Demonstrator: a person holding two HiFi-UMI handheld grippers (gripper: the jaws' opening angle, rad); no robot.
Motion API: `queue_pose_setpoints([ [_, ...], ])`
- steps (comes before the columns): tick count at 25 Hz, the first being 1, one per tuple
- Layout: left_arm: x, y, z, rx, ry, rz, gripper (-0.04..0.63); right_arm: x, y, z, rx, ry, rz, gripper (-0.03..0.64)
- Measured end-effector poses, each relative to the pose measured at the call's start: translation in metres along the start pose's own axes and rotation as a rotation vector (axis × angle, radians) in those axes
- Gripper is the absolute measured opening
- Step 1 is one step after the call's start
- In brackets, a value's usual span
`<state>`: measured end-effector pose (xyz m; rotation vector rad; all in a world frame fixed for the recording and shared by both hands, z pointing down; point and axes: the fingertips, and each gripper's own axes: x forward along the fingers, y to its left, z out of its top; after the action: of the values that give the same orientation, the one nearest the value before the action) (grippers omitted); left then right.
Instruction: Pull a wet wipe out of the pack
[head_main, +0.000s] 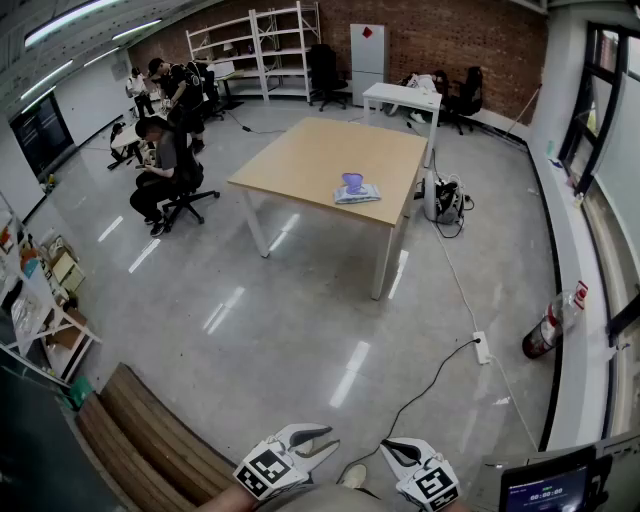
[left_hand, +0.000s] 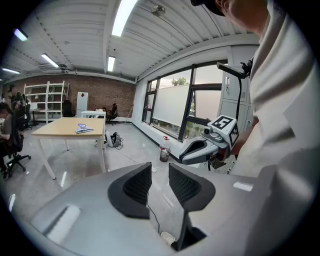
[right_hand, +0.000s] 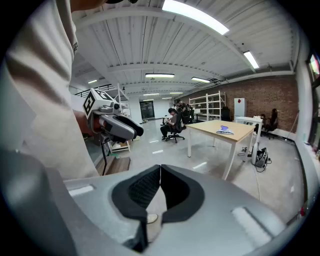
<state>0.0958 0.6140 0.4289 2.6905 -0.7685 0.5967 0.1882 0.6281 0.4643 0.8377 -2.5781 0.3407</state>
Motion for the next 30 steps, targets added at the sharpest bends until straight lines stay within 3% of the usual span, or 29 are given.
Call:
queue_pose_setpoints([
  [5, -0.005, -0.009, -0.005, -0.027, -0.009, -0.026, 0.114, -0.01, 0.013, 0.01, -0.018, -0.006, -0.015, 0.005],
  [10, -0.015, -0.005, 0.011, 0.029, -0.052, -0.049, 0.114, -0.007, 0.021, 0.022, -0.012, -0.008, -0.037, 0.005],
  [13, -0.033, 0.012, 0.007, 0.041, -0.072, -0.033, 0.114, 0.015, 0.037, 0.031, -0.036, 0.009, -0.016, 0.005],
  [20, -0.092, 0.058, -0.017, -0.01, -0.121, -0.007, 0.101, 0.07, 0.076, 0.058, -0.047, 0.017, -0.009, 0.005],
  [23, -0.102, 0.075, -0.021, -0.022, -0.122, 0.007, 0.006, 0.086, 0.075, 0.065, -0.068, 0.026, -0.009, 0.005],
  [30, -0.157, 0.128, -0.056, -0.052, -0.129, -0.012, 0.006, 0.156, 0.109, 0.082, -0.083, 0.051, -0.036, 0.002],
])
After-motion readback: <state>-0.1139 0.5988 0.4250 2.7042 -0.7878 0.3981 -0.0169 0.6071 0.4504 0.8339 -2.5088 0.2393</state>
